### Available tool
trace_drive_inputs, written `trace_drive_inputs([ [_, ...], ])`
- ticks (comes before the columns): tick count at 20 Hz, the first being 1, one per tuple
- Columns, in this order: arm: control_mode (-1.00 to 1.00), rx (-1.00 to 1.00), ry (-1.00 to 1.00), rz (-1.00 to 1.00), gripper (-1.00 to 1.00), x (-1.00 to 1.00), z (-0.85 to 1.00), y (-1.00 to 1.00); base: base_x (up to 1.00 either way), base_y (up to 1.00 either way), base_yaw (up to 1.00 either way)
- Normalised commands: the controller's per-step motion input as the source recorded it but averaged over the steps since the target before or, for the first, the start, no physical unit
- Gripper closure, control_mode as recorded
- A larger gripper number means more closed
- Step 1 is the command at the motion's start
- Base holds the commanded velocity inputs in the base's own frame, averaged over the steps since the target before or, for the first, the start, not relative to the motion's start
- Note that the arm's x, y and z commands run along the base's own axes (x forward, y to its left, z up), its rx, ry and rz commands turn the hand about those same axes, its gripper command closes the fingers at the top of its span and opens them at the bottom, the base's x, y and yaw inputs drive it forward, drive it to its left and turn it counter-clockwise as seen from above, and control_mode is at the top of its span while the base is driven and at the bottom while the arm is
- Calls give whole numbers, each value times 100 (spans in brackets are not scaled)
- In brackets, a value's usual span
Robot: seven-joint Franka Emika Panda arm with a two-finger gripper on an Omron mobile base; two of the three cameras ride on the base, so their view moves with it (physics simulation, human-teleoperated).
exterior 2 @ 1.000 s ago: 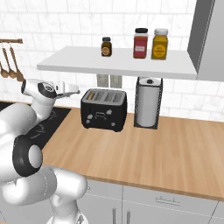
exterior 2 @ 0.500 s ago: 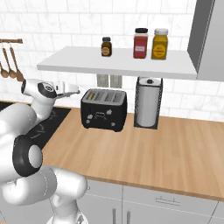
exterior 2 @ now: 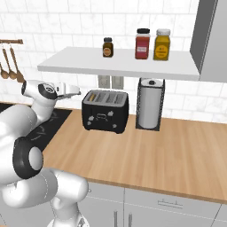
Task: Start the toaster. Once the lever pops up, take the bread to the plate on the dining counter.
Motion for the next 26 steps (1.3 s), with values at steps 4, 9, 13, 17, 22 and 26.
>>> trace_drive_inputs([
  [4, -100, 0, 0, 0, -100, 0, 0, 0, 0, 0, 0],
  [9, -100, 0, 0, 0, -100, 0, 0, 0, 0, 0, 0],
  [13, -100, 0, 0, 0, -100, 0, 0, 0, 0, 0, 0],
  [17, -100, 0, 0, 0, -100, 0, 0, 0, 0, 0, 0],
  [22, -100, 0, 0, 0, -100, 0, 0, 0, 0, 0, 0],
  [26, -100, 0, 0, 0, -100, 0, 0, 0, 0, 0, 0],
])
